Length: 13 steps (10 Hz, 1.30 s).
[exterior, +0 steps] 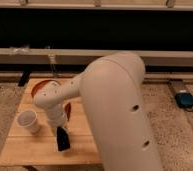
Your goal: Place the eraser on the white sponge
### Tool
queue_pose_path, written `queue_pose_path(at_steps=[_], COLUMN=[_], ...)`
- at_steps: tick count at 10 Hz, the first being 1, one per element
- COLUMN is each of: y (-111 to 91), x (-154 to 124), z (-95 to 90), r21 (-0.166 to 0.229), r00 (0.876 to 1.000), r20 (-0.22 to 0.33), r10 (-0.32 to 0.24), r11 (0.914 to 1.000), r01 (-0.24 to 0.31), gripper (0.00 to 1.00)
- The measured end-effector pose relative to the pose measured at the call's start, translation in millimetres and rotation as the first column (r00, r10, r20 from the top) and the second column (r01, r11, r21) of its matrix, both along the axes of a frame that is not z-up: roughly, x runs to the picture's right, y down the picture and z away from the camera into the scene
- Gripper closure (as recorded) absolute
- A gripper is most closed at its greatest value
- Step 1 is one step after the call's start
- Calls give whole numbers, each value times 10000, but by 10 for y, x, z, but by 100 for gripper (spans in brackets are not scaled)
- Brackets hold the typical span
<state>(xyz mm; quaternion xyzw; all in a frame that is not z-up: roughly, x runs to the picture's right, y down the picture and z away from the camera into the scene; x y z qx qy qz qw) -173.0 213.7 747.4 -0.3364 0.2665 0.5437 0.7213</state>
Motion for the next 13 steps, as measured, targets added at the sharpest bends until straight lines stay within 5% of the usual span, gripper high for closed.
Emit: queue_pose_path(at_steps=[3,6,11,13], y=[-373,-560,-638,-577], x=[483,1258,2276,2372], z=[-108,98,419,453], r21=[196,112,11,-78], r00=[9981,9841,9239,9150], r20=[-226,-1160,-2710,-2918], r10=[567,1342,2700,2788], r11=[9982,9909,9599,9559], r01=[-562,-1338,-2802,-2937], gripper=[84,84,84,80])
